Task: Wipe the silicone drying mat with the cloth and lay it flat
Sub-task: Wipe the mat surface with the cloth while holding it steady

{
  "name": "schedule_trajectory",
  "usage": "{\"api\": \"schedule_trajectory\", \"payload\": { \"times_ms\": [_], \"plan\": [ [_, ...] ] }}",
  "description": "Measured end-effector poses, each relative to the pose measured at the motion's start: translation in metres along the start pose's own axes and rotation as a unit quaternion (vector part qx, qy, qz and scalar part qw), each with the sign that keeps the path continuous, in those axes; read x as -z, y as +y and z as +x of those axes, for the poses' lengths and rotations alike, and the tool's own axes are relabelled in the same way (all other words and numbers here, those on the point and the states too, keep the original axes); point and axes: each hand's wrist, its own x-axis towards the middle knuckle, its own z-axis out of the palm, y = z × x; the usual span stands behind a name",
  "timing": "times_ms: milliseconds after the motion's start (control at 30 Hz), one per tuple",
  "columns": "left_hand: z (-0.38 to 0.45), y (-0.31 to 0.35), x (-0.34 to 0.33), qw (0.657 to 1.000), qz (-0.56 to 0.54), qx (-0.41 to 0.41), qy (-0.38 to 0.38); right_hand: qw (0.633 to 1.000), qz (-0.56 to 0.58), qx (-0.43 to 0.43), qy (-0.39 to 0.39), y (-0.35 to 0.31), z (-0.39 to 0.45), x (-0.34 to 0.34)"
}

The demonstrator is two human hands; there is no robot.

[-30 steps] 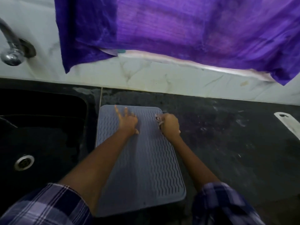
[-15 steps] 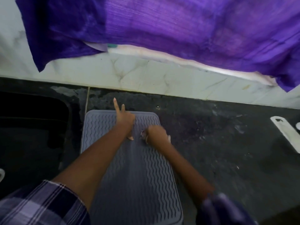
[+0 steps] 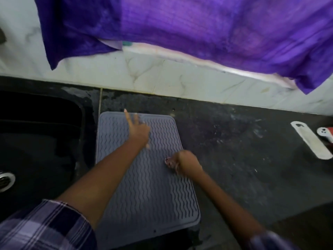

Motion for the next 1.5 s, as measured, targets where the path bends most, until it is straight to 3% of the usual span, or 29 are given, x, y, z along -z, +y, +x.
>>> {"api": "schedule_trajectory", "payload": {
  "times_ms": [133, 267, 367, 467, 567, 600, 733, 833, 900, 967, 1033, 1133, 1233, 1267, 1367, 1433, 1500],
  "plan": [
    [-0.032, 0.019, -0.014, 0.995, 0.017, -0.017, -0.097, 0.997, -0.009, -0.042, 0.067, -0.031, 0.064, 0.027],
    [-0.053, 0.023, -0.036, 0.998, 0.038, -0.011, -0.039, 0.99, 0.006, -0.06, 0.124, -0.058, 0.038, 0.001],
    [-0.068, 0.022, -0.039, 0.999, 0.026, -0.024, 0.019, 0.988, 0.037, -0.057, 0.139, -0.047, -0.045, -0.031],
    [-0.086, 0.028, -0.044, 1.0, 0.007, -0.013, 0.02, 0.996, 0.038, -0.001, 0.08, -0.044, -0.113, -0.045],
    [-0.104, 0.042, -0.047, 0.996, -0.026, -0.009, -0.082, 0.997, 0.04, -0.061, -0.033, -0.045, -0.079, -0.01],
    [-0.109, 0.047, -0.049, 0.994, -0.015, -0.009, -0.104, 0.996, 0.048, -0.061, -0.032, -0.044, -0.063, -0.005],
    [-0.124, 0.055, -0.071, 0.998, 0.021, -0.017, -0.054, 0.992, 0.014, -0.054, 0.116, -0.054, -0.063, -0.027],
    [-0.133, 0.052, -0.073, 0.999, 0.009, -0.018, -0.027, 0.989, 0.01, -0.024, 0.147, -0.056, -0.129, -0.061],
    [-0.139, 0.053, -0.071, 1.0, 0.006, -0.018, -0.017, 0.99, 0.101, -0.012, 0.101, -0.053, -0.178, -0.073],
    [-0.145, 0.055, -0.073, 1.0, 0.009, -0.014, -0.012, 0.993, 0.108, 0.03, 0.043, -0.041, -0.187, -0.064],
    [-0.15, 0.058, -0.077, 1.0, 0.011, -0.01, -0.004, 0.996, 0.094, 0.0, 0.01, -0.034, -0.166, -0.035],
    [-0.149, 0.058, -0.08, 1.0, 0.001, -0.003, -0.004, 0.977, 0.172, -0.076, 0.098, -0.028, -0.127, -0.019],
    [-0.141, 0.055, -0.073, 1.0, -0.002, -0.016, -0.025, 0.986, 0.064, -0.026, 0.15, -0.033, -0.15, -0.044],
    [-0.137, 0.053, -0.07, 0.999, -0.015, -0.025, -0.028, 0.99, 0.015, -0.012, 0.141, -0.035, -0.171, -0.051],
    [-0.12, 0.046, -0.06, 0.995, -0.081, -0.053, -0.01, 0.993, 0.007, 0.062, 0.1, -0.02, -0.21, -0.065],
    [-0.104, 0.043, -0.051, 0.995, -0.081, -0.063, 0.011, 0.998, 0.056, 0.019, 0.027, -0.005, -0.195, -0.054],
    [-0.084, 0.042, -0.042, 0.995, -0.069, -0.063, 0.028, 0.993, 0.107, -0.048, 0.02, 0.01, -0.157, -0.032]
  ]
}}
